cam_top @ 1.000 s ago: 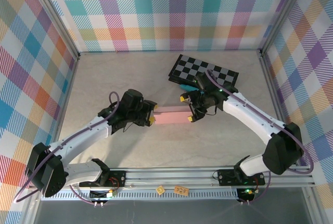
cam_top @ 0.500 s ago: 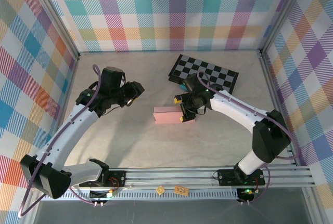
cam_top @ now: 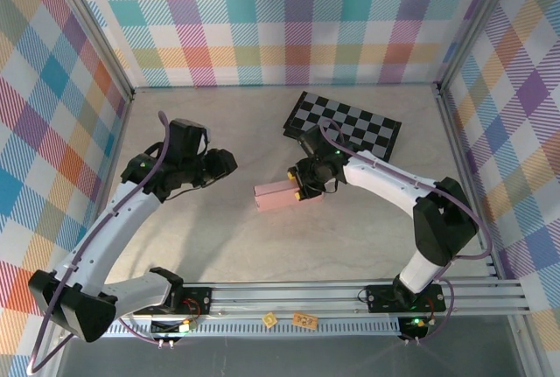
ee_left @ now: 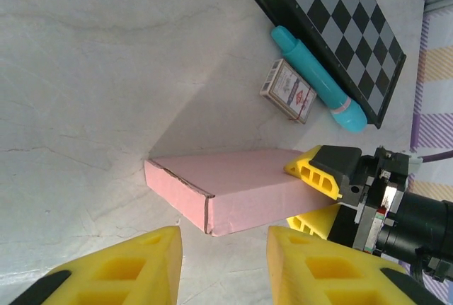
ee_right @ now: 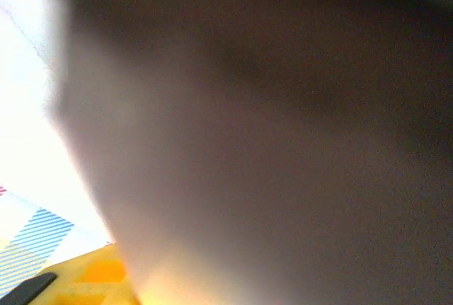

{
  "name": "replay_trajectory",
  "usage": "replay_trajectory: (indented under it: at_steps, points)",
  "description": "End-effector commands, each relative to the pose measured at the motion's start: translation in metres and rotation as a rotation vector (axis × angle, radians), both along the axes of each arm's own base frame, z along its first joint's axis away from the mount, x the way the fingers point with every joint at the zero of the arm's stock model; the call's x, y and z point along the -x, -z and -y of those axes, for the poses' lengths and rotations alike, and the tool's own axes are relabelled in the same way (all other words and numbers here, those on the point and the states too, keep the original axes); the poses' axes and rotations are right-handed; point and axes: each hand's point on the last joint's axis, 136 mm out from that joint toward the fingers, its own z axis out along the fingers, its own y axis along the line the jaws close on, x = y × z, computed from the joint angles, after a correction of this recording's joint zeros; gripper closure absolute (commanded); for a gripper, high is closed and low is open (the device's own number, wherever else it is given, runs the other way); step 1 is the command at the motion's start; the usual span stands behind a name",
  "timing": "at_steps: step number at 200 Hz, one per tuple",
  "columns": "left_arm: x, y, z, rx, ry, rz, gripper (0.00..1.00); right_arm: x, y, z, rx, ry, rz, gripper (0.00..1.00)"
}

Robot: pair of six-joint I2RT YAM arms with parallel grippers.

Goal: Fold the paper box

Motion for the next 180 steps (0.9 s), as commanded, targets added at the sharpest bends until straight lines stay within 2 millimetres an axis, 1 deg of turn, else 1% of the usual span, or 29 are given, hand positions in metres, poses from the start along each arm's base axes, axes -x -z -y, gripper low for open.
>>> replay_trajectory:
  at_steps: [1, 17, 34, 59, 71, 91, 112, 115, 124, 154, 180]
  points:
    - [0.004, -0.006, -0.005, -0.022, 0.019, 0.024, 0.64, 0.004, 0.008, 0.002, 0.036, -0.04, 0.006, 0.57]
    - [0.005, -0.006, -0.005, -0.024, 0.022, 0.028, 0.64, 0.0, -0.002, -0.003, 0.012, -0.099, 0.067, 0.59]
    - [0.007, -0.007, -0.007, -0.026, 0.023, 0.033, 0.64, -0.002, -0.018, -0.009, -0.01, -0.182, 0.135, 0.61]
    - [0.01, -0.013, -0.01, -0.016, 0.011, 0.058, 0.64, -0.003, -0.039, -0.018, -0.076, -0.265, 0.237, 0.61]
    - [0.012, -0.017, -0.011, -0.008, 0.003, 0.069, 0.64, -0.007, -0.05, -0.026, -0.128, -0.296, 0.319, 0.61]
    - [0.014, -0.021, -0.013, 0.002, -0.005, 0.083, 0.65, -0.012, -0.06, -0.033, -0.2, -0.306, 0.416, 0.62]
    - [0.016, -0.02, -0.015, 0.006, -0.02, 0.09, 0.65, -0.023, -0.071, -0.05, -0.318, -0.301, 0.508, 0.64]
    - [0.016, -0.019, -0.016, 0.007, -0.023, 0.089, 0.65, -0.023, -0.07, -0.051, -0.324, -0.303, 0.509, 0.64]
    - [0.017, -0.019, -0.017, 0.011, -0.032, 0.093, 0.65, -0.029, -0.076, -0.061, -0.369, -0.317, 0.549, 0.65]
    - [0.019, -0.02, -0.02, 0.023, -0.05, 0.106, 0.65, -0.043, -0.083, -0.084, -0.467, -0.365, 0.654, 0.65]
    - [0.023, -0.019, -0.017, 0.036, -0.037, 0.092, 0.66, -0.047, -0.07, -0.092, -0.48, -0.411, 0.707, 0.66]
